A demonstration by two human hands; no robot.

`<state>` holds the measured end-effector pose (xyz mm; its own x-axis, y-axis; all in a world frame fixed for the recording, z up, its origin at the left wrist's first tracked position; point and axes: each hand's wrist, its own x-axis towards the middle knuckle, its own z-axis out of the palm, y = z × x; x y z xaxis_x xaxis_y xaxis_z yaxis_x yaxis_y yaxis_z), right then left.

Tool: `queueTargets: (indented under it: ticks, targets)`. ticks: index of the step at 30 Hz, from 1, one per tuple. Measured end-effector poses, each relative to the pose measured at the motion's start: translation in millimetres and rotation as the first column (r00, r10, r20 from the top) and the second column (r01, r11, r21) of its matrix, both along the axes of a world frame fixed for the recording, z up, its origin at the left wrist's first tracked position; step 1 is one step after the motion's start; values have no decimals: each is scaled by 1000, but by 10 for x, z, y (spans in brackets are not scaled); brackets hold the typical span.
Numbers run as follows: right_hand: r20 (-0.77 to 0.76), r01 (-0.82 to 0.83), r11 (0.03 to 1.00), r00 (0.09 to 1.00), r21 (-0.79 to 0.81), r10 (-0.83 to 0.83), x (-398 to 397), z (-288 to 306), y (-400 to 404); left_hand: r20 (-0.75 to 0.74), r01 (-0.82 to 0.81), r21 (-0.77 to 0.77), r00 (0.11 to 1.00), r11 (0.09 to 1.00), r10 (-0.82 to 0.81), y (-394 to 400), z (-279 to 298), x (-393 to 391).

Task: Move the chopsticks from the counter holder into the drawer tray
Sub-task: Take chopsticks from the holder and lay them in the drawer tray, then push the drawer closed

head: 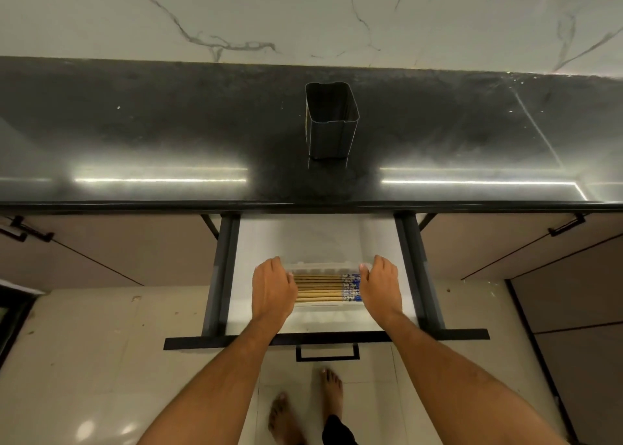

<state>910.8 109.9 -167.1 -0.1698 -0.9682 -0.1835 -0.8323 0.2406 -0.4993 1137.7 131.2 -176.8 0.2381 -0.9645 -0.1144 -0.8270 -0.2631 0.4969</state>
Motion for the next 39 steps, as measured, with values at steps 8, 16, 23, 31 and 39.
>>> queueTargets:
  ticks: [8,16,23,31,39]
  targets:
    - [-327,-344,931,900,-124,289,41,260,362,201,266,-125,950,956,-238,332,248,-159]
    - [-380,-461,868,848,-186,370,12,385,910,249,244,-174,948,954,-197,955,475,-373]
    - [-375,-505,836,833,-216,406,-91,458,1615,256,230,-182,950,956,-180,1702,538,-507]
    - [-355,-591,763,794,-263,493,-147,316,2090,273,248,-111,939,962,-211,2167,328,-589]
    - [-353,-700,714,670,-11,653,-28,-21,1787,282,353,-17,899,936,-334,2001,4,-631]
